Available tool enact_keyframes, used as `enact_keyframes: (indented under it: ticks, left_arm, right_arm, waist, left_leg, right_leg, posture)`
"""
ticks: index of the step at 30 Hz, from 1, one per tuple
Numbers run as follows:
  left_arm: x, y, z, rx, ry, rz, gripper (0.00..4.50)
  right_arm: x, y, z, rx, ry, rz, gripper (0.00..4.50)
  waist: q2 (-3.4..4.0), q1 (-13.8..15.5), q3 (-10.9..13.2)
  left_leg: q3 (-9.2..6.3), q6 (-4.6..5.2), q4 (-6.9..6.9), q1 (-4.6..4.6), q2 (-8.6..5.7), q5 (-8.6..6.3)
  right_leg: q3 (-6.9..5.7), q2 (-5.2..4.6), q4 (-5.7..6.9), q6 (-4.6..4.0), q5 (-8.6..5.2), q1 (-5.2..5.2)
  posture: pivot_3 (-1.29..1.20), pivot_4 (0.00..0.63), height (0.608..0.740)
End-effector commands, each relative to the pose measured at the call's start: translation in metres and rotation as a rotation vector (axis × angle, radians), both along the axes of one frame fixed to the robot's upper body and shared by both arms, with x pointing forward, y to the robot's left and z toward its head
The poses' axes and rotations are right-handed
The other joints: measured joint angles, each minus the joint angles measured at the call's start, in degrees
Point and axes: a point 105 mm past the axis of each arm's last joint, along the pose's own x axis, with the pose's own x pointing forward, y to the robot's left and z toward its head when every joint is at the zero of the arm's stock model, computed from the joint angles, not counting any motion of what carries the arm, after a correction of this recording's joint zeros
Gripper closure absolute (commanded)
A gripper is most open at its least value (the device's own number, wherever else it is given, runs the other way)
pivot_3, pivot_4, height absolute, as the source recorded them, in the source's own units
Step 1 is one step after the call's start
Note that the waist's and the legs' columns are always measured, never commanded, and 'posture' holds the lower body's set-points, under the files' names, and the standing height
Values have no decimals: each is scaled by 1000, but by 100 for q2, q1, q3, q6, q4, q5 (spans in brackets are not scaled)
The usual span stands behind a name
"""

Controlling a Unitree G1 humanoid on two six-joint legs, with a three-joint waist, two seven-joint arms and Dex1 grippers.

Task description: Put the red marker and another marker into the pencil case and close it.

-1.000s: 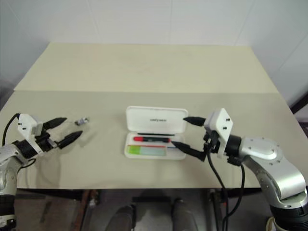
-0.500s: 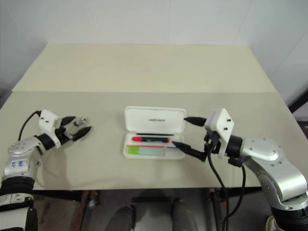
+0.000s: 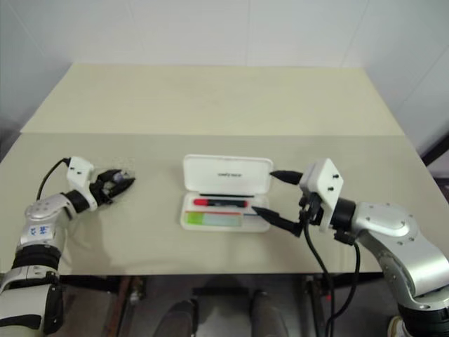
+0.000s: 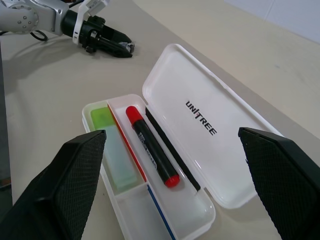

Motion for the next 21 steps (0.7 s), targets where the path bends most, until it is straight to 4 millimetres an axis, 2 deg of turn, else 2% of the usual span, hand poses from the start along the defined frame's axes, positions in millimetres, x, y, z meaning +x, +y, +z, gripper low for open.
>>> enact_keyframes:
  ticks: [1, 4, 12, 16, 19, 21]
  left_arm:
    - [-2, 2, -2, 6, 5, 7, 3288]
    - [-4, 0, -3, 0, 6, -4, 4159]
    - [-19, -12, 10, -41, -36, -102, 4164]
    - [-42, -29, 25, -69, -63, -266, 4164]
    - [-61, -47, 38, -80, -77, -415, 4164]
    - [-66, -53, 42, -87, -72, -457, 4164]
  right_arm:
    - [-7, -1, 12, -10, -46, 17, 0]
    - [-10, 0, 12, -14, -37, 43, 0]
    - [-19, 5, 19, -8, -45, 134, 0]
    - [-31, 10, 21, -23, -41, 215, 0]
    - [-32, 9, 21, -38, -40, 225, 0]
    - [-31, 8, 21, -41, -39, 222, 0]
  waist:
    - [0, -8, 0]
    - [0, -10, 0]
    - [0, -3, 0]
    - [0, -2, 0]
    - [-1, -3, 0]
    - [0, -4, 0]
  left_leg:
    - [0, 0, 0, 0, 0, 1]
    - [0, 0, 0, 2, 0, 2]
    - [0, -2, -8, -4, 0, -3]
    - [0, -4, -15, -6, 0, -6]
    - [0, -5, -18, -5, 1, -6]
    - [1, -4, -18, -6, 1, -6]
  right_leg:
    - [0, 0, 0, -1, 1, 0]
    - [0, 0, 0, -2, 3, 0]
    - [0, 0, -2, 3, 5, -2]
    - [0, -1, -5, 3, 4, -4]
    - [0, -1, -9, -3, 1, -5]
    - [0, -1, -15, -4, 1, -4]
  posture:
    - [0, 150, 740]
    - [0, 150, 740]
    - [0, 150, 740]
    - [0, 150, 740]
    - [0, 150, 740]
    - [0, 150, 740]
